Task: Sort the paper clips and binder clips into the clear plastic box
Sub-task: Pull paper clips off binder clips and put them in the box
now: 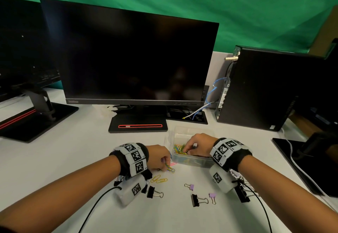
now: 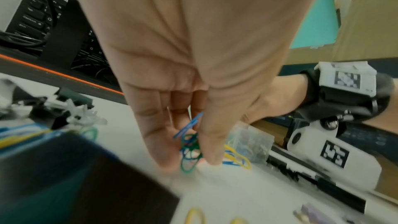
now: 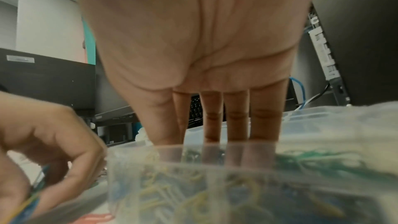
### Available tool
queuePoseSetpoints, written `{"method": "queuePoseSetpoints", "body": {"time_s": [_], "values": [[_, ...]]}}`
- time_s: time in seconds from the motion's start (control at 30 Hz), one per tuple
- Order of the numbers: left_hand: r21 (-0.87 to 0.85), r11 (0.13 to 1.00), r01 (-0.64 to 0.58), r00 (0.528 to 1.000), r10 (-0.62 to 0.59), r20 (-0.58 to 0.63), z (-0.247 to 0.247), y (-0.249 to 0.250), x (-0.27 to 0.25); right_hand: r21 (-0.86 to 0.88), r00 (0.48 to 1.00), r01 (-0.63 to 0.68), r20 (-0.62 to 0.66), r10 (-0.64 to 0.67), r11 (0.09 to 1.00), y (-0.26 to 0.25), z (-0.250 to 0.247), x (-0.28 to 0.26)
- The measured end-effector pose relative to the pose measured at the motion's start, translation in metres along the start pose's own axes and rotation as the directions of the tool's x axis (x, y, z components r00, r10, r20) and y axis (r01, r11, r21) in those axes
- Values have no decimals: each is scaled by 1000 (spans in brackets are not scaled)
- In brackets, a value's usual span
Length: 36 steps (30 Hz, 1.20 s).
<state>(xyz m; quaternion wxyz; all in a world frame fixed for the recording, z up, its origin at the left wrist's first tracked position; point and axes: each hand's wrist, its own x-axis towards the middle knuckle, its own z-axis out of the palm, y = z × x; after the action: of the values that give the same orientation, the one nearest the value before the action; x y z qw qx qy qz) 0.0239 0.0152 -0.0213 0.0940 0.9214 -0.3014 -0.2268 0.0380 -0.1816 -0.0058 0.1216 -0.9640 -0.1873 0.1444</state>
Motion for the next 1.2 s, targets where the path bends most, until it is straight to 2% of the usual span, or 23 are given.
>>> {"method": "queuePoseSetpoints", "body": {"time_s": [0.1,0.2,0.37,0.6,0.67,0.77,0.8,0.83,0.9,0.97,1.1,1.2], "values": [[-88,996,-26,999,22,-46,-12,-1,2,-61,998,-65,23,66,996,8,-7,-9],[-186,981,-47,992,24,-124,-26,4,10,-74,995,-98,-20,96,992,17,-14,-18],[-249,968,-39,964,-29,-266,-35,22,36,3,984,-113,-138,113,994,24,-21,-29],[-344,939,-17,935,-106,-338,-25,33,57,-10,975,-111,-195,107,994,19,-19,-35],[-438,897,-58,944,-93,-315,-25,30,57,-17,976,-92,-200,87,996,14,-18,-36],[-634,762,-133,961,-58,-271,-29,25,46,-22,978,-35,-207,30,999,5,-15,-34],[-650,744,-153,957,-53,-287,-31,22,41,-18,978,-10,-210,6,1000,1,-13,-33],[-626,761,-171,946,-50,-320,-33,17,36,-16,977,19,-213,-22,1000,-3,-11,-31],[-485,856,-179,918,-32,-396,-36,2,26,-23,973,79,-218,-82,997,-13,-6,-28],[-347,929,-129,914,-25,-406,-36,-13,12,-52,968,131,-210,-139,990,-25,0,-23],[-132,991,-6,959,-32,-281,-27,-31,-18,-135,958,227,-146,-246,964,-45,13,-8],[-74,994,79,981,-91,-172,-15,-39,-37,-270,967,225,-56,-249,936,-60,19,2]]}}
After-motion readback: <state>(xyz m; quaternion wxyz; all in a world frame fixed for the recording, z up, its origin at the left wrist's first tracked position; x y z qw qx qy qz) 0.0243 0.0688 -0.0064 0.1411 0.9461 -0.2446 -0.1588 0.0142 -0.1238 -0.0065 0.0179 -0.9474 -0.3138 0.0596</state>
